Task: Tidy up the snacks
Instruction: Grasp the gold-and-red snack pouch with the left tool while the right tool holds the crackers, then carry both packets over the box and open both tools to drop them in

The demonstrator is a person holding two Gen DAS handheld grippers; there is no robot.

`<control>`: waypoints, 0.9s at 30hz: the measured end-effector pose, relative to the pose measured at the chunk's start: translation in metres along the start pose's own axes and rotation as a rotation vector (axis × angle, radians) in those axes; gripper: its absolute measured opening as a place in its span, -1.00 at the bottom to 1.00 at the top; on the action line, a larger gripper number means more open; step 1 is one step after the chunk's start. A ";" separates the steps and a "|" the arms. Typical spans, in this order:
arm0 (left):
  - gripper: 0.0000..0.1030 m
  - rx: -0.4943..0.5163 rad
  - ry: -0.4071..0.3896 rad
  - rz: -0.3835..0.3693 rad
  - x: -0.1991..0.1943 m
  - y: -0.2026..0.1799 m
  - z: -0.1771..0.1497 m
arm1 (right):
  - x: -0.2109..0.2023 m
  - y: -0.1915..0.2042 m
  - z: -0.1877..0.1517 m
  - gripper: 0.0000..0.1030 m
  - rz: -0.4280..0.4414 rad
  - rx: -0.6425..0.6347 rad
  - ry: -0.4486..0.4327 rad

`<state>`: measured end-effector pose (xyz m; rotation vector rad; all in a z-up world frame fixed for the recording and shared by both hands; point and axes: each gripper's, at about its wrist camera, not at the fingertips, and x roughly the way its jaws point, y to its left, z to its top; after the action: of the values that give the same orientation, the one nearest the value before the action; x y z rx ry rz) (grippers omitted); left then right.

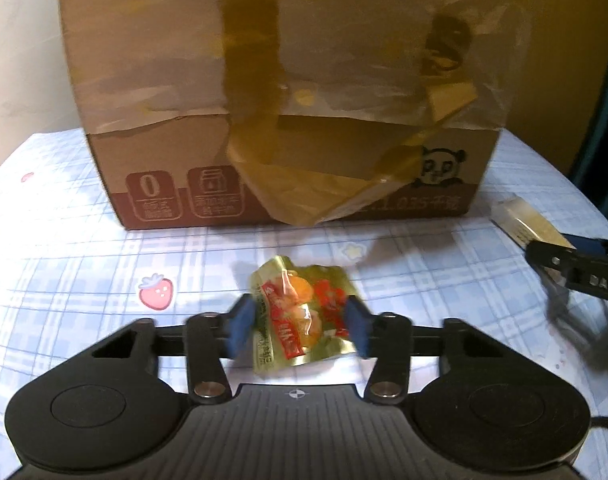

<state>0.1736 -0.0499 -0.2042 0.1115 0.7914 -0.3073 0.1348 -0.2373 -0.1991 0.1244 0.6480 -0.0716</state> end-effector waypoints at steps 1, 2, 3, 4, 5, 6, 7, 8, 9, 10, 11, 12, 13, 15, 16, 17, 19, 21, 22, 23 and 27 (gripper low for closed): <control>-0.39 0.007 -0.002 -0.008 -0.002 -0.001 0.000 | 0.000 0.000 0.000 0.09 0.000 -0.001 0.000; -0.42 0.012 -0.006 -0.013 -0.003 -0.002 0.000 | 0.000 0.000 0.000 0.09 0.000 -0.001 0.000; -0.46 0.018 -0.012 -0.011 -0.005 -0.003 0.000 | 0.000 0.000 0.000 0.09 0.000 0.000 0.000; -0.48 0.023 -0.016 -0.009 -0.006 -0.004 0.000 | 0.000 0.000 0.000 0.09 0.000 -0.001 0.000; -0.49 0.023 -0.016 -0.008 -0.005 -0.005 0.001 | 0.000 0.000 0.000 0.09 0.000 -0.001 0.000; -0.51 0.020 -0.017 -0.010 -0.006 -0.004 0.001 | 0.000 0.000 0.000 0.09 0.000 0.000 0.000; -0.53 0.015 -0.018 -0.012 -0.008 -0.003 0.002 | 0.000 0.000 0.000 0.09 0.000 0.000 0.000; -0.54 0.012 -0.020 -0.014 -0.009 -0.003 0.002 | 0.000 0.000 0.000 0.09 0.000 0.000 0.000; -0.55 0.010 -0.026 -0.018 -0.011 -0.003 0.003 | 0.000 0.000 0.000 0.09 0.001 0.001 0.000; -0.59 0.010 -0.033 -0.022 -0.013 -0.001 0.005 | 0.000 -0.001 0.000 0.09 0.003 0.003 0.000; -0.62 0.012 -0.039 -0.027 -0.015 0.000 0.006 | 0.000 -0.001 0.001 0.09 0.006 0.006 0.001; -0.65 0.015 -0.049 -0.033 -0.019 0.000 0.007 | 0.000 -0.003 0.001 0.08 0.015 0.012 0.005; -0.65 0.018 -0.060 -0.038 -0.022 0.001 0.008 | -0.001 -0.004 0.002 0.07 0.036 0.018 0.006; -0.66 0.016 -0.082 -0.046 -0.030 0.006 0.011 | -0.002 -0.006 0.003 0.07 0.070 0.028 0.012; -0.66 0.011 -0.091 -0.051 -0.033 0.009 0.013 | -0.005 -0.006 0.003 0.06 0.074 0.032 0.011; -0.66 0.004 -0.107 -0.057 -0.038 0.012 0.015 | -0.008 -0.006 0.004 0.05 0.073 0.034 0.007; -0.66 -0.002 -0.138 -0.065 -0.047 0.016 0.018 | -0.018 -0.007 0.008 0.04 0.081 0.039 -0.017; -0.66 -0.004 -0.173 -0.077 -0.058 0.019 0.022 | -0.028 -0.006 0.012 0.00 0.087 0.039 -0.039; -0.66 -0.004 -0.188 -0.083 -0.062 0.020 0.024 | -0.034 -0.007 0.015 0.00 0.094 0.041 -0.050; -0.66 -0.005 -0.201 -0.088 -0.067 0.020 0.025 | -0.039 -0.008 0.018 0.00 0.099 0.044 -0.061; -0.66 -0.013 -0.243 -0.111 -0.085 0.024 0.026 | -0.055 -0.008 0.028 0.00 0.105 0.037 -0.094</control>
<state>0.1433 -0.0131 -0.1258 0.0176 0.5597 -0.4121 0.1073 -0.2481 -0.1447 0.1890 0.5459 0.0118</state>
